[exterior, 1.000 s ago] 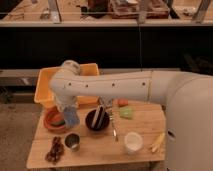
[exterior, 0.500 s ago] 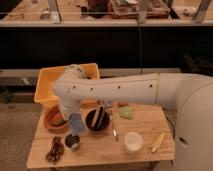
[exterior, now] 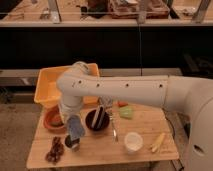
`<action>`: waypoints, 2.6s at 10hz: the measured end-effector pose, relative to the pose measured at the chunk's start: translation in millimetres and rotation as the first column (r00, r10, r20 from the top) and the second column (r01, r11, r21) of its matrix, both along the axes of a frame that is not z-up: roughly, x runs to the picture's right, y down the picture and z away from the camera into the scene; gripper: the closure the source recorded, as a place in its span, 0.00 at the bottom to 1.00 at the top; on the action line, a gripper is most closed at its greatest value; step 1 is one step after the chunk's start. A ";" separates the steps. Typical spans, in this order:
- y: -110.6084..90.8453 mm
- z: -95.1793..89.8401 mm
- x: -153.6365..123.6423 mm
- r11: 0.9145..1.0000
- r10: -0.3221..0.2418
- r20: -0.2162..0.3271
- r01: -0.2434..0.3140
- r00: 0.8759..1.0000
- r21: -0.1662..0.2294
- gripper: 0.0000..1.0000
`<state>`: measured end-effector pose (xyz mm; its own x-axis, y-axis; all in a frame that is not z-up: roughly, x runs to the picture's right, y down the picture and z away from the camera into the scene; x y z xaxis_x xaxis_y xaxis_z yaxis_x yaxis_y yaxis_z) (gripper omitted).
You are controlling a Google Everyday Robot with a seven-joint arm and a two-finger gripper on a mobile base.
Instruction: Place sponge in metal cup
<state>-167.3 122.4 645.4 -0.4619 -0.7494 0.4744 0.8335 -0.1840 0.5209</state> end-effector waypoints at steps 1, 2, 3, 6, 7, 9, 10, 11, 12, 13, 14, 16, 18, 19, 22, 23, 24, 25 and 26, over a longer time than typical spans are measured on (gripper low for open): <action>-0.4 -3.8 -1.7 1.000 0.002 0.019 -0.002 1.000 -0.015 1.00; 0.0 -6.3 -3.6 1.000 0.003 0.033 -0.002 0.999 -0.025 1.00; 2.3 -7.8 -6.7 0.999 0.001 0.044 0.001 0.999 -0.037 1.00; 19.3 -8.8 -18.9 0.997 -0.037 0.061 0.041 0.997 -0.061 1.00; 29.2 -7.7 -20.7 0.996 -0.055 0.051 0.058 0.997 -0.062 1.00; 46.6 -5.2 -23.3 0.995 -0.079 0.039 0.082 0.996 -0.062 1.00; 54.4 -2.8 -21.2 0.995 -0.085 0.029 0.087 0.996 -0.052 1.00; 62.5 0.4 -19.4 0.996 -0.088 0.014 0.088 0.996 -0.028 1.00; 66.8 3.2 -20.4 0.996 -0.094 0.007 0.094 0.996 -0.010 1.00; 72.2 7.6 -22.8 0.995 -0.102 -0.003 0.102 0.995 0.007 1.00; 77.2 11.9 -27.5 0.994 -0.111 -0.010 0.111 0.994 0.023 1.00; 79.7 19.3 -30.4 0.992 -0.115 -0.024 0.116 0.993 0.040 1.00; 80.7 22.2 -32.6 0.991 -0.122 -0.032 0.123 0.992 0.046 1.00; 79.7 23.5 -32.2 0.991 -0.123 -0.036 0.124 0.992 0.048 1.00; 78.9 25.9 -32.2 0.991 -0.126 -0.046 0.128 0.991 0.048 0.95; 78.4 27.0 -33.0 0.991 -0.125 -0.051 0.127 0.991 0.049 0.85; 78.0 28.0 -33.2 0.991 -0.123 -0.056 0.125 0.991 0.050 0.73; 77.8 28.6 -33.2 0.991 -0.123 -0.059 0.126 0.991 0.053 0.65; 77.3 29.2 -33.3 0.990 -0.123 -0.061 0.127 0.990 0.057 0.55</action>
<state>-200.6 199.7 674.6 -0.5269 -0.7159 0.4581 0.8303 -0.3185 0.4573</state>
